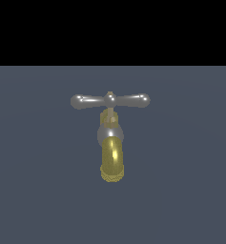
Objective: Turn on the faucet by rotating a designated handle.
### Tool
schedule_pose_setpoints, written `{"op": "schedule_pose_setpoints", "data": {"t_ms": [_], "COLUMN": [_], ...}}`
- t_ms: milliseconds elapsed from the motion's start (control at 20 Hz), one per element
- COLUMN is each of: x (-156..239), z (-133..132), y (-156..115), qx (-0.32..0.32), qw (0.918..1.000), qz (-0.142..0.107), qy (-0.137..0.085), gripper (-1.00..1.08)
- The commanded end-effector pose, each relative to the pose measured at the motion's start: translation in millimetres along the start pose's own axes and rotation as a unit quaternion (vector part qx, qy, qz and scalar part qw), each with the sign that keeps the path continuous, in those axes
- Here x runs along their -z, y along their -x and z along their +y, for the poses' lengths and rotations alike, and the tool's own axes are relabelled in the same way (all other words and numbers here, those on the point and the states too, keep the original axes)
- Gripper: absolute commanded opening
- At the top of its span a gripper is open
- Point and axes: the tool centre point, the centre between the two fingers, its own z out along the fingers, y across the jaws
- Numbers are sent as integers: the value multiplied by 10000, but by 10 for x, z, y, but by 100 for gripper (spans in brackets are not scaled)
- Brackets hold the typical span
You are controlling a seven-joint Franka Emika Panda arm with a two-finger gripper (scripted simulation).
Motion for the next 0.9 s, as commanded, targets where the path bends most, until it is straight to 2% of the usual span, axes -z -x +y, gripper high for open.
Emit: {"op": "schedule_pose_setpoints", "data": {"t_ms": [0, 450, 850], "x": [0, -81, -288], "z": [0, 54, 191], "y": [0, -15, -68], "qx": [0, 247, 884], "qw": [10000, 9997, 9961], "qz": [0, 8, 30], "qy": [0, 9, 33], "gripper": [-100, -100, -100]}}
